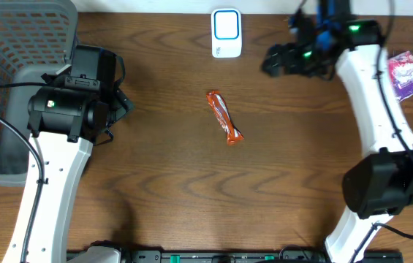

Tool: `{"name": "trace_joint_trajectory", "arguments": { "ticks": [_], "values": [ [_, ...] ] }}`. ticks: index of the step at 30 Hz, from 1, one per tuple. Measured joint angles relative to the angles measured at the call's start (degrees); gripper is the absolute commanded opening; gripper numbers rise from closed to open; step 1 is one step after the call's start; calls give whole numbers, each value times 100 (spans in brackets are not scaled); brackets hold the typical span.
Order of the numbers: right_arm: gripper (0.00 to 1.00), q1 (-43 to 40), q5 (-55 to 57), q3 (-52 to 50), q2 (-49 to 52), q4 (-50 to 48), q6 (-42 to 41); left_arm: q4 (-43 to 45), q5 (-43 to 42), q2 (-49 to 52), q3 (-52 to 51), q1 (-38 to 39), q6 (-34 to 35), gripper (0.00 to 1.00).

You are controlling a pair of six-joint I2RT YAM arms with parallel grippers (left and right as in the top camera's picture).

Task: Scan the item barcode
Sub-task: 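Move the right gripper to the orange candy bar and grasp it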

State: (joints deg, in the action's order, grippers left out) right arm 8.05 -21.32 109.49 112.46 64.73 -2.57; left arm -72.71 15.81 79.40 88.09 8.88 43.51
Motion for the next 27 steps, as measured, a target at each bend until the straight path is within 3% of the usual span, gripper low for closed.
{"name": "trace_joint_trajectory", "arguments": {
  "ticks": [10, 15, 19, 27],
  "values": [
    [99, 1582, -378, -1611, 109, -1187, -107, 2, 0, 0, 0, 0, 0, 98],
    [98, 2166, 319, -2037, 131, -1580, -487, 2, 2, 0, 0, 0, 0, 98],
    [86, 2437, 1045, -2079, 131, -1735, -658, 2, 0, 0, 0, 0, 0, 98],
    [76, 2905, 2752, -2398, 131, -2284, -761, 2, 0, 0, 0, 0, 0, 98]
  ]
}}
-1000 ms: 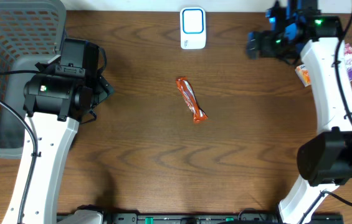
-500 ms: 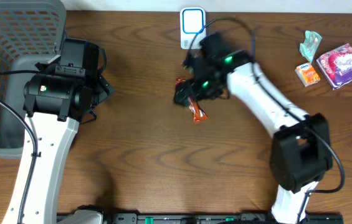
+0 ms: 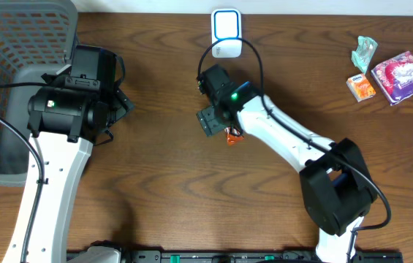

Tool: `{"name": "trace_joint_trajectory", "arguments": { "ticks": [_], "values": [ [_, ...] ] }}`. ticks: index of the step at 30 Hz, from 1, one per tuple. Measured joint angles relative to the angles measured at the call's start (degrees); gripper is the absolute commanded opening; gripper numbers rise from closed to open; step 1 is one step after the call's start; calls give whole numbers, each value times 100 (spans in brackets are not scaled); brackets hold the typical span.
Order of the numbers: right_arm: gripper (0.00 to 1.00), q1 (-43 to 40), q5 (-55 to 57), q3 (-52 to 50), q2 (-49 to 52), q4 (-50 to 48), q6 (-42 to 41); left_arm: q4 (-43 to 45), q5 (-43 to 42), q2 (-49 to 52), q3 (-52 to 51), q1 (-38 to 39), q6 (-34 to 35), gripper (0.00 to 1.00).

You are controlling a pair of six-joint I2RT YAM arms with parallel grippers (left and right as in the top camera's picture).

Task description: Scan the item barcode

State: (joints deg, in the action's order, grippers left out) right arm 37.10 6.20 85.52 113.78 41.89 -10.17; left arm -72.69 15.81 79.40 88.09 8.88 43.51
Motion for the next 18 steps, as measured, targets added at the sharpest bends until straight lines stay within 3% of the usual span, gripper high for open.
{"name": "trace_joint_trajectory", "arguments": {
  "ticks": [2, 18],
  "values": [
    [68, 83, 247, -164, 4, -181, -7, 0, 2, 0, 0, 0, 0, 98],
    [45, 181, 815, -1300, 22, -1405, -9, -2, 2, 0, 0, 0, 0, 98]
  ]
}}
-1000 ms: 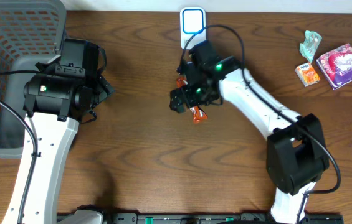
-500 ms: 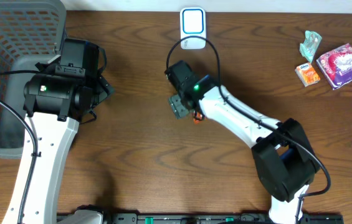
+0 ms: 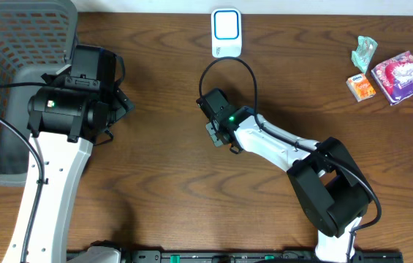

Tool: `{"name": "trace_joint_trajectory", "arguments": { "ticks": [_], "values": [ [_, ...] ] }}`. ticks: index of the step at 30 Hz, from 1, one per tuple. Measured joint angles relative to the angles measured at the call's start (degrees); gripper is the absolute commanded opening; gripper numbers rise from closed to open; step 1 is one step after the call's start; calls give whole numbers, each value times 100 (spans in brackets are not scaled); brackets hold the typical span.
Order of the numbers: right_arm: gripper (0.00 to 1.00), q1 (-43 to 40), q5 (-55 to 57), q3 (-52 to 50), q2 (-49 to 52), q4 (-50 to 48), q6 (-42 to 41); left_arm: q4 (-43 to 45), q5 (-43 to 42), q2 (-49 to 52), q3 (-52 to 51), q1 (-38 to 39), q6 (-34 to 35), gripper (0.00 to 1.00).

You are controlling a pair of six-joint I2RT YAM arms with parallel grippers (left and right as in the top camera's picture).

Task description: Scan the item barcode

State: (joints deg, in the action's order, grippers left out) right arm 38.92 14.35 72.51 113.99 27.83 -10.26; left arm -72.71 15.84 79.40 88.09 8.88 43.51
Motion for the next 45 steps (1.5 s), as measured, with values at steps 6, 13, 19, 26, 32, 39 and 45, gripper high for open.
{"name": "trace_joint_trajectory", "arguments": {
  "ticks": [6, 13, 19, 26, 32, 39, 45],
  "values": [
    [1, -173, -743, 9, 0, 181, -391, 2, -2, 0, 0, 0, 0, 98],
    [1, -1263, -3486, 374, 0, 450, -780, 0, 0, 0, 0, 0, 0, 98],
    [1, -2529, -5788, 444, 0, 1172, -885, 2, -2, 0, 0, 0, 0, 98],
    [5, -3423, -6459, 52, 0, 1650, -835, 2, 0, 0, 0, 0, 0, 98],
    [29, -3790, -5823, -511, 0, 2081, -702, 2, -2, 0, 0, 0, 0, 98],
    [44, -4024, -4229, 136, 0, 3497, -487, 2, -2, 0, 0, 0, 0, 98],
    [60, -3751, -3029, 1698, -7, 4509, -271, 0, 0, 0, 0, 0, 0, 98]
  ]
}}
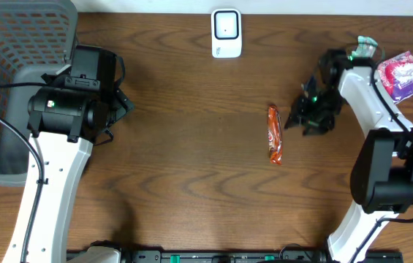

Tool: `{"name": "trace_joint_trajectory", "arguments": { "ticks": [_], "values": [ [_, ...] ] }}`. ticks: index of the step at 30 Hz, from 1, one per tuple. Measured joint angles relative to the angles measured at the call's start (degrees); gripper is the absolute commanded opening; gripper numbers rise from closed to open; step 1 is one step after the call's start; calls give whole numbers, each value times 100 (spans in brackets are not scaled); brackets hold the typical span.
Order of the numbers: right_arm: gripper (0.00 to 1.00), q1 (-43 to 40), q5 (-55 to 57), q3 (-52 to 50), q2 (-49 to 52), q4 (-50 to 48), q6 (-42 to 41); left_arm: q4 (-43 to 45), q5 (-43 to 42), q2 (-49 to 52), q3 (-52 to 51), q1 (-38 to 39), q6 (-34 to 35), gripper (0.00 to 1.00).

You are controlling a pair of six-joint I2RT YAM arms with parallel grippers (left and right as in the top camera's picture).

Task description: Scan the item barcode

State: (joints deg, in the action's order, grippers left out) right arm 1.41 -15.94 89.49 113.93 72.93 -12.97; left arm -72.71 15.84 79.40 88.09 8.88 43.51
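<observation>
The orange snack bar point(274, 135) lies flat on the wooden table right of centre, pointing almost straight front to back. The white scanner point(226, 33) with its blue-rimmed window stands at the table's back edge. My right gripper point(299, 121) hangs low just right of the bar, apart from it. Its dark fingers look spread, with nothing between them. My left gripper point(122, 102) pokes out from under the left arm's wrist at the left side, far from the bar, and its fingers are too dark to read.
A grey mesh basket point(16, 44) fills the back left corner. A pink packet point(405, 75) and a pale green wrapper point(367, 42) lie at the back right, behind the right arm.
The right gripper was on the bar at the table's middle. It is now further right, and the bar lies there on the table beside it, released and turned nearly front to back.
The bar first lay diagonally at the table's middle with the right gripper up near the scanner. Then the gripper was down over the bar, then covering it. Now the bar lies further right, free of the gripper. The left arm stayed still throughout.
</observation>
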Motion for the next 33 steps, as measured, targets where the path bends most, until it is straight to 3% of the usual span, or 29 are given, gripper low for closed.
{"name": "trace_joint_trajectory", "arguments": {
  "ticks": [9, 18, 23, 33],
  "values": [
    [63, 1001, 909, 442, 0, -50, -44, 2, -2, 0, 0, 0, 0, 98],
    [62, 2369, 3246, 389, 2, -280, -1005, 2, -2, 0, 0, 0, 0, 98],
    [61, 2951, 4275, -184, 2, -1010, -1325, 0, 0, 0, 0, 0, 0, 98],
    [55, 3215, 4671, -1202, 4, -1943, -1655, 2, -2, 0, 0, 0, 0, 98]
  ]
}}
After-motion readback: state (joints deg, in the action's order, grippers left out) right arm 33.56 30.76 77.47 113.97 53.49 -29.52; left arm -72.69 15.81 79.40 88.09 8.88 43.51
